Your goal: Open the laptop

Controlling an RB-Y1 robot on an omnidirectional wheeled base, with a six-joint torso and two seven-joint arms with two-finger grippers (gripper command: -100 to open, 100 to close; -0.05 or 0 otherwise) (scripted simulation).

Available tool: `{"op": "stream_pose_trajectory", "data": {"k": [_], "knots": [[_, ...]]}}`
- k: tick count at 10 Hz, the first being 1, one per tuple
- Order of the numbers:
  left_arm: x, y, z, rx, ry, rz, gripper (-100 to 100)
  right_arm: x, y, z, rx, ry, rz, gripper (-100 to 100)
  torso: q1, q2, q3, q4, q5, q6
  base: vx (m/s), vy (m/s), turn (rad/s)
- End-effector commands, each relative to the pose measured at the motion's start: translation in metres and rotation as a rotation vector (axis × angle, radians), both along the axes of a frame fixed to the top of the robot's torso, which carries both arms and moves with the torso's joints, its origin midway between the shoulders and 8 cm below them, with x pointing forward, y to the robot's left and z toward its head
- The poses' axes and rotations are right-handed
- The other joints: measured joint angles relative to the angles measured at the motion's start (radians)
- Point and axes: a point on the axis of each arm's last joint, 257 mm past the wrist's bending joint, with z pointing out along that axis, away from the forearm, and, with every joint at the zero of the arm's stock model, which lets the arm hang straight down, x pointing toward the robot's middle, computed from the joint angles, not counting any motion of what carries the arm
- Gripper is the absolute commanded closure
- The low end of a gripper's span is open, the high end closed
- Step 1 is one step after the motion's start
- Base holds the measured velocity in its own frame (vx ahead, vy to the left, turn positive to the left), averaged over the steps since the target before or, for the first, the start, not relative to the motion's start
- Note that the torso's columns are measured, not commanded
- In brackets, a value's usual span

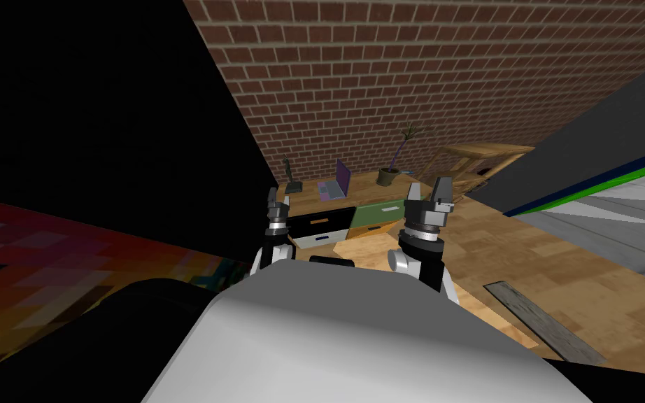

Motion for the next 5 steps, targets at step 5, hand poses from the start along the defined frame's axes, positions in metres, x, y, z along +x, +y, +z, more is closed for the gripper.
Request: {"op": "stream_pose_trajectory", "data": {"k": [5], "knots": [[0.0, 0.0, 0.0001, 0.0, 0.0, 0.0, 0, -0.0001, 0.0, 0.0001, 0.0, 0.0, 0.0, 0, 0.0, 0.322, -0.644, 0.322, 0.0, 0.0, 0.0, 0.0, 0.0]]}}
